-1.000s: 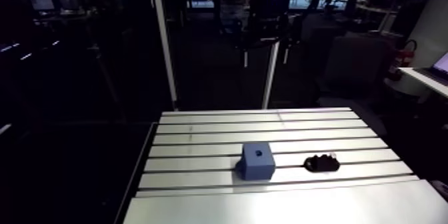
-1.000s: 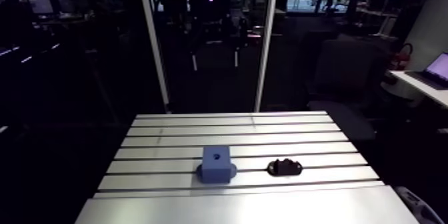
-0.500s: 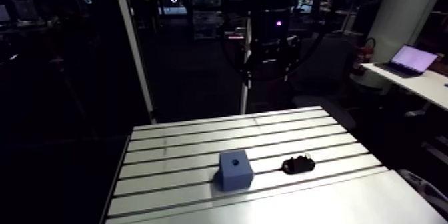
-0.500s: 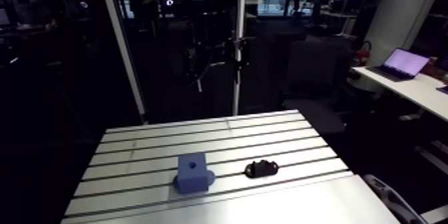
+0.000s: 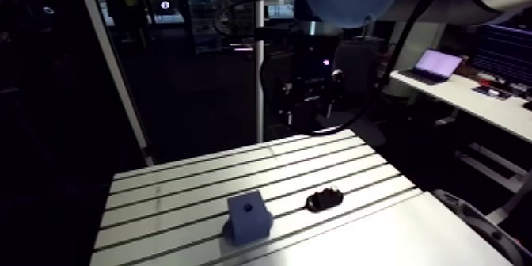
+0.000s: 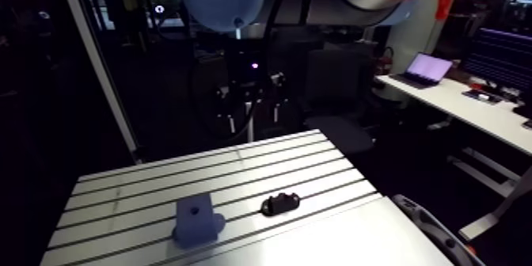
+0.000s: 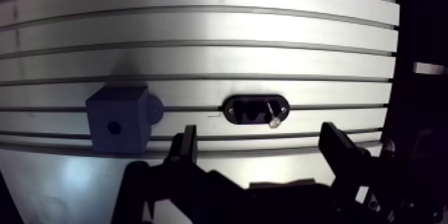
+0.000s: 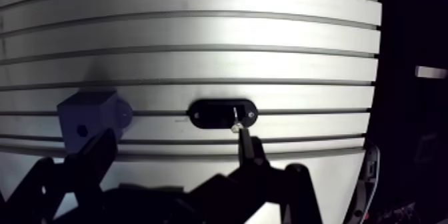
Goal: Pick up the M10 bolt and insert it into the hex recess until seated.
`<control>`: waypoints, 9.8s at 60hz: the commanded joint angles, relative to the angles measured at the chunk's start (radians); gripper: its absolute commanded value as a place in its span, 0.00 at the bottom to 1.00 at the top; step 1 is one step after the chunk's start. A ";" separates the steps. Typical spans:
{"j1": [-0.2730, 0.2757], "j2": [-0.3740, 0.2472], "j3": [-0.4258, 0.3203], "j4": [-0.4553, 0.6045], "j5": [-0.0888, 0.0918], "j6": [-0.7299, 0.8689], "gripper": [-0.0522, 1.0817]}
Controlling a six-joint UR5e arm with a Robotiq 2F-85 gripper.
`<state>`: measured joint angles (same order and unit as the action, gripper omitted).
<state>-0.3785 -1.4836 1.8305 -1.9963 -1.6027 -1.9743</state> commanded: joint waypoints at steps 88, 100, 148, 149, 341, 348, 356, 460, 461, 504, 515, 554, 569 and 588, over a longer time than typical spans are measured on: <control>-0.160 0.048 0.220 -0.230 0.059 -0.160 0.35; -0.163 0.062 0.220 -0.237 0.057 -0.188 0.35; -0.177 0.083 0.262 -0.279 0.030 -0.188 0.36; -0.177 0.083 0.262 -0.279 0.030 -0.188 0.36; -0.180 0.125 0.303 -0.364 0.010 -0.189 0.57; -0.180 0.125 0.303 -0.364 0.011 -0.188 0.58; -0.180 0.127 0.304 -0.364 0.011 -0.188 0.60; -0.175 0.019 0.187 -0.200 0.057 -0.182 0.75; -0.175 0.019 0.187 -0.200 0.057 -0.182 0.75; -0.127 -0.001 -0.083 0.255 0.013 -0.128 0.84; -0.110 0.001 -0.110 0.318 0.009 -0.122 0.86; -0.004 -0.017 -0.122 0.336 -0.019 -0.078 0.88; 0.020 -0.035 -0.117 0.337 -0.016 -0.058 0.89; 0.099 -0.051 -0.104 0.348 -0.016 -0.016 0.93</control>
<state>-0.3236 -1.5279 1.7208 -1.6563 -1.6194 -2.0186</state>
